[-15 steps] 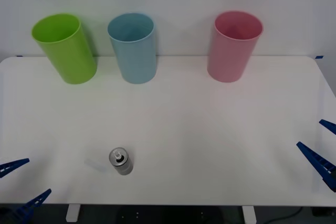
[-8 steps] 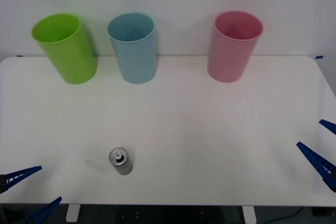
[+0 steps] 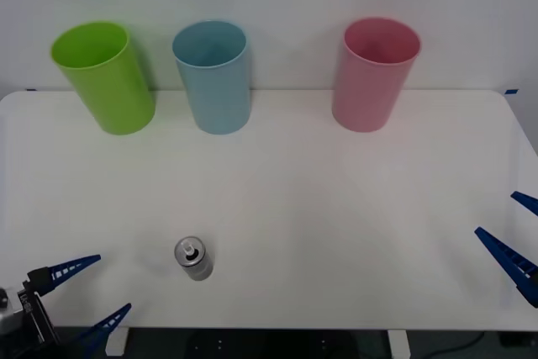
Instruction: Grasp the object on the table and drop it into the matching bin: aluminum can to the light blue bin, PET bottle to the pink bin.
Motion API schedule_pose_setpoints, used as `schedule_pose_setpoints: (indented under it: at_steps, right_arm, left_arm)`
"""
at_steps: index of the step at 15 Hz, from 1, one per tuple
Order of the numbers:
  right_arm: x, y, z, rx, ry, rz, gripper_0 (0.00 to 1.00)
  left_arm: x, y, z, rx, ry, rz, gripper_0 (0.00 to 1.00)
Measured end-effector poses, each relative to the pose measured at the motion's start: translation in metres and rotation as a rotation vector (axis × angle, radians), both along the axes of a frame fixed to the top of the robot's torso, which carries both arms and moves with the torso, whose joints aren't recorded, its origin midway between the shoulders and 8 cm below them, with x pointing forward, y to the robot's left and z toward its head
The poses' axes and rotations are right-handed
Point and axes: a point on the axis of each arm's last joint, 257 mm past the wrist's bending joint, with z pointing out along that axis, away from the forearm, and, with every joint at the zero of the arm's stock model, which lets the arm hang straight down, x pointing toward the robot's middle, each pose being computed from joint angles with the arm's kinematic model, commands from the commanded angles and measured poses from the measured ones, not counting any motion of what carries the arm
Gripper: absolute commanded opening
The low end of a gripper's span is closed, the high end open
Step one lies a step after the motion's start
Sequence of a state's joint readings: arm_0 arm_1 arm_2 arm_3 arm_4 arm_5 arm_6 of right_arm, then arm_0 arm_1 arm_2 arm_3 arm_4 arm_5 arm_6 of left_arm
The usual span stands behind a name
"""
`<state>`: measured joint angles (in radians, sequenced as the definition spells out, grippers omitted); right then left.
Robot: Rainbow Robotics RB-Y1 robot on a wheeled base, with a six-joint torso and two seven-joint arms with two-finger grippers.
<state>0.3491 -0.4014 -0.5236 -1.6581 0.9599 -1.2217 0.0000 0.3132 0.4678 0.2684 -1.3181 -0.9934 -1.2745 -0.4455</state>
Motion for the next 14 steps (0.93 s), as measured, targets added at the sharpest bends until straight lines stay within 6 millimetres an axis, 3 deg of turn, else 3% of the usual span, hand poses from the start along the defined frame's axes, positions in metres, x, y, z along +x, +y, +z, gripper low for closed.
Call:
schedule_pose_setpoints:
  at_steps: [6,14]
  right_arm:
    - [0.0,0.0,0.0,0.0,0.0,0.0,1.0]
    - [0.0,0.0,0.0,0.0,0.0,0.0,1.0]
  left_arm:
    - [0.014,-0.041,-0.009,-0.049,-0.006,-0.031,1.0]
    - [0.024,-0.077,-0.023,-0.038,-0.002,-0.052,1.0]
